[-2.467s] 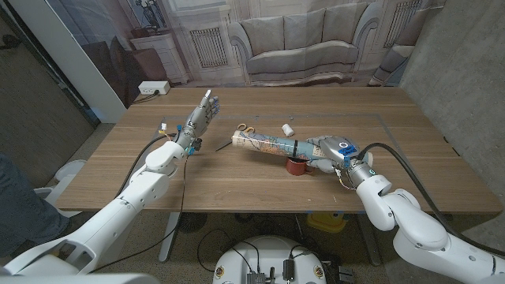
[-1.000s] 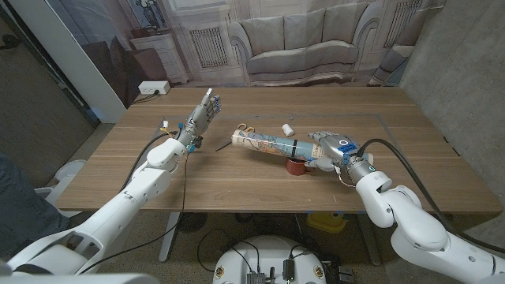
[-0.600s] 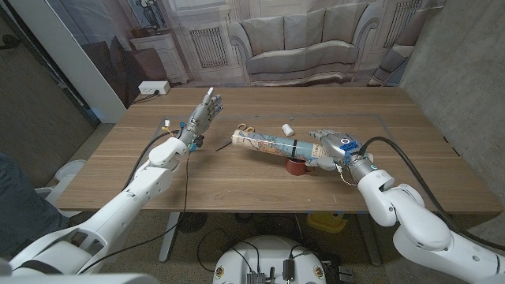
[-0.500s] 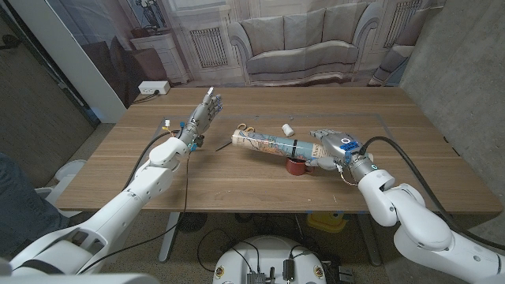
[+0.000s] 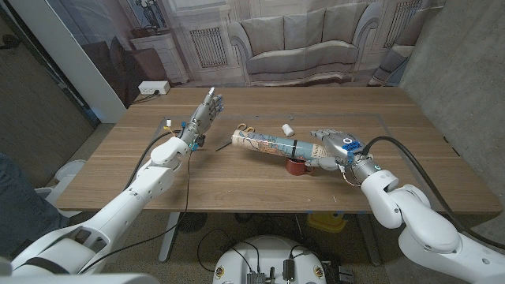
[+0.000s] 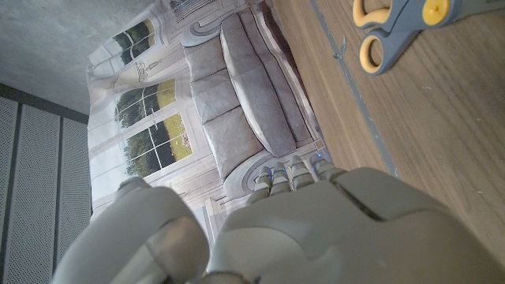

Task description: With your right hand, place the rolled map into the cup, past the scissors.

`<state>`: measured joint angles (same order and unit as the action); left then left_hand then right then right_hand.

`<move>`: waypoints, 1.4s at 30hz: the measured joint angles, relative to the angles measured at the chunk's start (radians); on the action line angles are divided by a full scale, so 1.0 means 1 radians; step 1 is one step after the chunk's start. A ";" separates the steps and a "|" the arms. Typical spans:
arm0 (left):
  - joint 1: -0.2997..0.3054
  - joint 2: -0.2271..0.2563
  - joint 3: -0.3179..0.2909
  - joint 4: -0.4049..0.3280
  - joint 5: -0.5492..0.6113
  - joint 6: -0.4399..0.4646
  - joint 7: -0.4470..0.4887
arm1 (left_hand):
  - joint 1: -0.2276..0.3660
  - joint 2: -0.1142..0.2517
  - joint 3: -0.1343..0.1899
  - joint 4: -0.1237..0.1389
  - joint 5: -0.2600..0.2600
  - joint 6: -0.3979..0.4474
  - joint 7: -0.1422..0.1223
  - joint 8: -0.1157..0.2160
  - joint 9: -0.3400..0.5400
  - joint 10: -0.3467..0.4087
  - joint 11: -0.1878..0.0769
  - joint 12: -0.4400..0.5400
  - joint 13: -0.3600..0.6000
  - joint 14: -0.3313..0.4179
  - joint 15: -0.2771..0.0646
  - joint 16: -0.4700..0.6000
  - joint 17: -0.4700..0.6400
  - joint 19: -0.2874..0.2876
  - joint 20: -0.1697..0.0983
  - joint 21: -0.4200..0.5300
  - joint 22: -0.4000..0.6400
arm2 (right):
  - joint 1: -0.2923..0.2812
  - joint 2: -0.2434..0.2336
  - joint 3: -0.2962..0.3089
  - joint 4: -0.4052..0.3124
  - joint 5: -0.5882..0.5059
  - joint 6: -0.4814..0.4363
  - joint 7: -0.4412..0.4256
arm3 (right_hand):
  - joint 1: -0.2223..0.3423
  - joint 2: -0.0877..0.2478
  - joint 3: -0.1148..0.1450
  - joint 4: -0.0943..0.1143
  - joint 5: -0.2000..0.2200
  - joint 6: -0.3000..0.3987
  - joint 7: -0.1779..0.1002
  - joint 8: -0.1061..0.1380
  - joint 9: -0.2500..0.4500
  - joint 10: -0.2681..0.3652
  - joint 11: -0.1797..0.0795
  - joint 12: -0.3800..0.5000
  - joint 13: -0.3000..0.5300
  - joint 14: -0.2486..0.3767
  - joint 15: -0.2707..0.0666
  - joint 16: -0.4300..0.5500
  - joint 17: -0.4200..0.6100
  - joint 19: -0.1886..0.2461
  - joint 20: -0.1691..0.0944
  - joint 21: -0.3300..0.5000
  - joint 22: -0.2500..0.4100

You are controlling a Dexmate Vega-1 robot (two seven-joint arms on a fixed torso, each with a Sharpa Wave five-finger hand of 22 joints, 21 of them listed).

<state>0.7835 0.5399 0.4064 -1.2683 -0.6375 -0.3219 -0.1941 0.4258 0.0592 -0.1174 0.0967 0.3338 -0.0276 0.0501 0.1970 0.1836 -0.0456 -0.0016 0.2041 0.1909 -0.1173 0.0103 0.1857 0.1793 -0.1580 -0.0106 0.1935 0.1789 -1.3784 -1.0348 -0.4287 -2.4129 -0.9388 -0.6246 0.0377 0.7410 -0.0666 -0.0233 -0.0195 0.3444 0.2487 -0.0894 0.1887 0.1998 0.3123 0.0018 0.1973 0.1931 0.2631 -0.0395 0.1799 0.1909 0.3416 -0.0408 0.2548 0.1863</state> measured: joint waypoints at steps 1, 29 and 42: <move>0.000 0.000 0.000 0.000 0.000 0.000 0.000 | 0.000 0.000 0.000 0.000 0.000 0.000 0.000 0.000 0.000 0.000 0.000 0.000 0.000 0.000 0.000 0.000 0.000 0.000 0.000 0.000 0.000 | -0.003 -0.002 0.004 -0.003 0.003 0.001 -0.003 | -0.003 -0.003 0.000 0.000 0.000 0.000 0.000 0.000 0.000 0.000 0.000 0.000 0.000 0.000 0.000 0.000 0.000 0.000 0.000 0.000 0.000; -0.004 -0.003 0.003 -0.002 0.003 -0.006 -0.003 | 0.000 0.000 -0.004 0.004 0.000 0.000 0.000 0.000 0.000 0.000 0.000 0.000 0.000 0.000 0.000 0.000 0.000 0.000 0.000 0.000 0.000 | -0.066 -0.017 0.082 -0.067 0.003 0.029 -0.069 | -0.062 -0.009 -0.028 0.028 0.023 0.005 0.005 0.004 0.000 0.009 0.002 0.015 0.000 0.000 0.000 0.006 0.000 0.005 0.000 -0.007 0.000; 0.011 0.009 -0.005 -0.024 0.003 -0.006 0.004 | 0.004 0.004 -0.008 0.000 0.000 0.000 0.000 0.000 0.000 0.000 0.000 0.000 0.000 0.000 0.000 0.000 0.000 0.000 0.000 0.000 0.000 | -0.084 0.003 0.118 -0.075 -0.012 0.075 -0.116 | -0.079 -0.008 -0.040 0.040 0.031 0.011 0.011 0.008 0.000 0.018 0.000 0.015 0.000 0.010 -0.002 0.015 0.000 0.008 0.000 -0.011 0.000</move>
<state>0.7948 0.5487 0.4015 -1.2919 -0.6349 -0.3282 -0.1901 0.4299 0.0633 -0.1259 0.0968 0.3338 -0.0276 0.0501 0.1970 0.1836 -0.0456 -0.0016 0.2041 0.1909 -0.1173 0.0103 0.1857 0.1793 -0.1580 -0.0107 0.1935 0.1789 -1.4619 -1.0320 -0.3108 -2.4876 -0.9507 -0.5500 -0.0784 0.6620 -0.0744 -0.0633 0.0205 0.3752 0.2593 -0.0788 0.1968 0.2002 0.3304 0.0016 0.2127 0.1931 0.2726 -0.0412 0.1952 0.1909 0.3493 -0.0408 0.2438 0.1864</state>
